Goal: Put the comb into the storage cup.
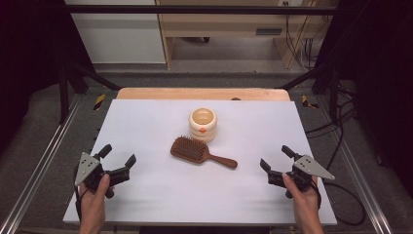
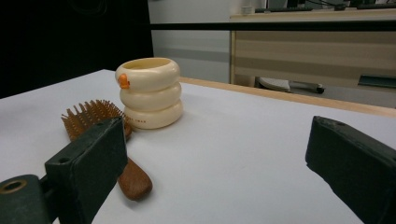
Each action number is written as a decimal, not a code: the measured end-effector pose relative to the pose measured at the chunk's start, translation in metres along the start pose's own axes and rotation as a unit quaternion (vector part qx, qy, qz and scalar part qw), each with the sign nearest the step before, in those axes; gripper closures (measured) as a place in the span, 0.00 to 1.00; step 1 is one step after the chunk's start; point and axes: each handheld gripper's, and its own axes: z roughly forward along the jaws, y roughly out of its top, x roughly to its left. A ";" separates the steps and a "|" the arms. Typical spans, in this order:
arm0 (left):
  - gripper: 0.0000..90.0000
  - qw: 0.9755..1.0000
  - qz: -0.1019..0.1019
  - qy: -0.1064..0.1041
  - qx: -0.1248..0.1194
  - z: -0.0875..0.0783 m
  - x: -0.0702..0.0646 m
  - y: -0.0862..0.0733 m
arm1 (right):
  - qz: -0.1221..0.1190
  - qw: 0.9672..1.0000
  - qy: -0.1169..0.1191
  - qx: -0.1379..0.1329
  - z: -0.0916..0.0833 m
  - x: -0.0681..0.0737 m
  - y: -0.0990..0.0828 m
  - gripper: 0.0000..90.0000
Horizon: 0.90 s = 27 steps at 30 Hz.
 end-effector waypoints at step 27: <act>0.02 0.998 0.026 -0.015 0.055 0.020 -0.036 0.001 | 0.012 0.999 -0.015 0.030 0.002 0.000 -0.003 0.06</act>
